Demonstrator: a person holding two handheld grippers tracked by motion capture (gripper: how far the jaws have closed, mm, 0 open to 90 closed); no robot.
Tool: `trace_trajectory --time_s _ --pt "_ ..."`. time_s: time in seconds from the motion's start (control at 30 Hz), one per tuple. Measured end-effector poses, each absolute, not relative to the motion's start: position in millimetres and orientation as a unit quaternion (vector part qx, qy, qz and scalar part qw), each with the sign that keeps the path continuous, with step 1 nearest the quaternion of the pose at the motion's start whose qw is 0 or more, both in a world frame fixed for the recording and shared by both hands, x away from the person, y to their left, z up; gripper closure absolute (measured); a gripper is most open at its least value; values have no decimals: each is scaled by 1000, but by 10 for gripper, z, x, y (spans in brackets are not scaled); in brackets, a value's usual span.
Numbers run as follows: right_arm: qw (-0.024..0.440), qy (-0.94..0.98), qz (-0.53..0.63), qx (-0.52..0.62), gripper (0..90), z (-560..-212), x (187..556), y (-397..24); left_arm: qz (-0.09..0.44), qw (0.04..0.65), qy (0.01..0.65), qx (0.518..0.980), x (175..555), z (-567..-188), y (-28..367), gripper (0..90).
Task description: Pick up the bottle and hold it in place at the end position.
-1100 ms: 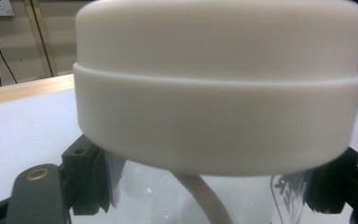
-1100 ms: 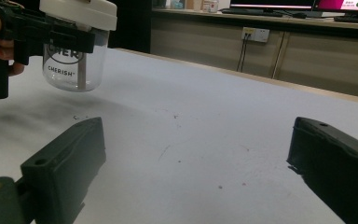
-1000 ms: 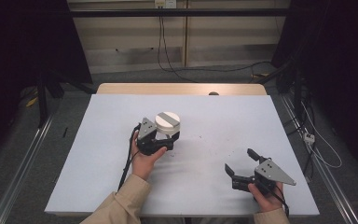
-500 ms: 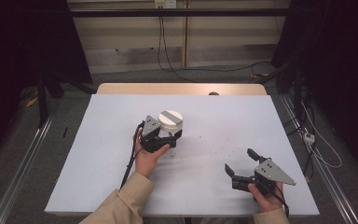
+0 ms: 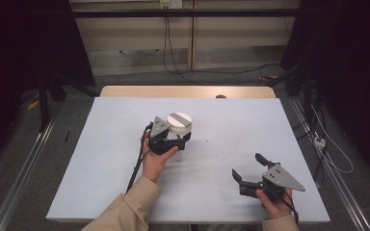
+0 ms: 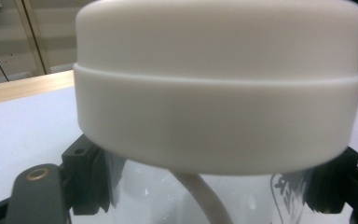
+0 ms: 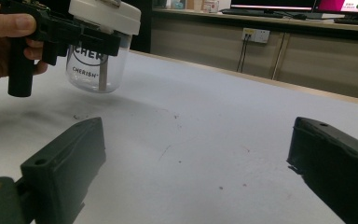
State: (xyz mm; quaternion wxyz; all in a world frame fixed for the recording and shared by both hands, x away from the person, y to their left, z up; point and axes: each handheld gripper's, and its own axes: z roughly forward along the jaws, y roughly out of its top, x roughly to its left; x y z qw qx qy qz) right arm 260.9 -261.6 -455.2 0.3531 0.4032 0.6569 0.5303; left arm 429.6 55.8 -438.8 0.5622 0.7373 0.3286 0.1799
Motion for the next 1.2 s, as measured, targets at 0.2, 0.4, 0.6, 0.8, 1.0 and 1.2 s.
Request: trace_trajectory --time_s 0.2,0.4,0.6,0.8,1.0,1.2 --pt "354 658 530 401 35 -4551 2608 -2611 177 562 333 736 4338 -4407 548 187" --pt "354 660 530 397 33 -4549 2609 -2598 174 560 334 738 4370 -4436 528 187" --pt "351 662 530 396 33 -4554 2612 -2593 177 559 339 736 4396 -4465 518 187" --pt "349 662 532 396 33 -4555 2614 -2591 176 561 339 734 4411 -4482 506 187" --pt "349 663 530 397 33 -4560 2619 -2592 174 555 335 741 4435 -4476 458 187" --pt "350 662 529 399 33 -4562 2618 -2603 170 554 334 743 4476 -4473 407 187"
